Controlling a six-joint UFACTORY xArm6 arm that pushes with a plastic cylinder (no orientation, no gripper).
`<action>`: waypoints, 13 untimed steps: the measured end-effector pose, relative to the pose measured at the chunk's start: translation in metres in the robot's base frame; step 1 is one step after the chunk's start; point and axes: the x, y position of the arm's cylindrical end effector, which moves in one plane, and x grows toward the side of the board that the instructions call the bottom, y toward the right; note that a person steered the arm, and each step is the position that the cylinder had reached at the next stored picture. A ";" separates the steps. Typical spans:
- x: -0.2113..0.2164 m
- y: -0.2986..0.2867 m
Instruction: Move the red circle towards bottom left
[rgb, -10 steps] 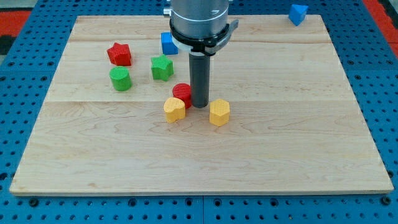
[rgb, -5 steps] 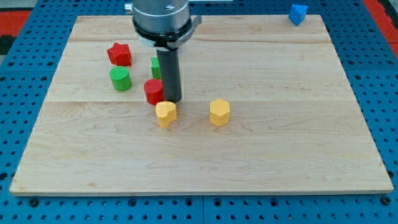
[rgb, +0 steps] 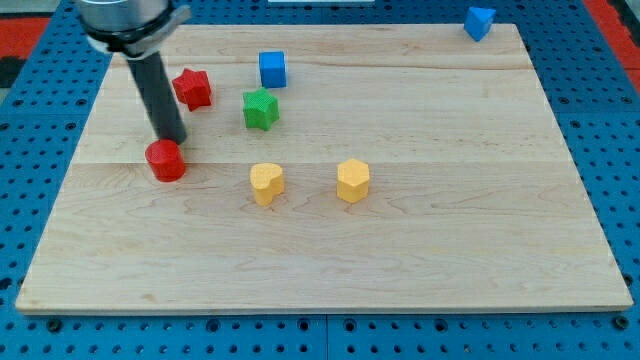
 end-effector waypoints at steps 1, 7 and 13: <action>0.000 -0.016; 0.038 -0.018; 0.073 0.062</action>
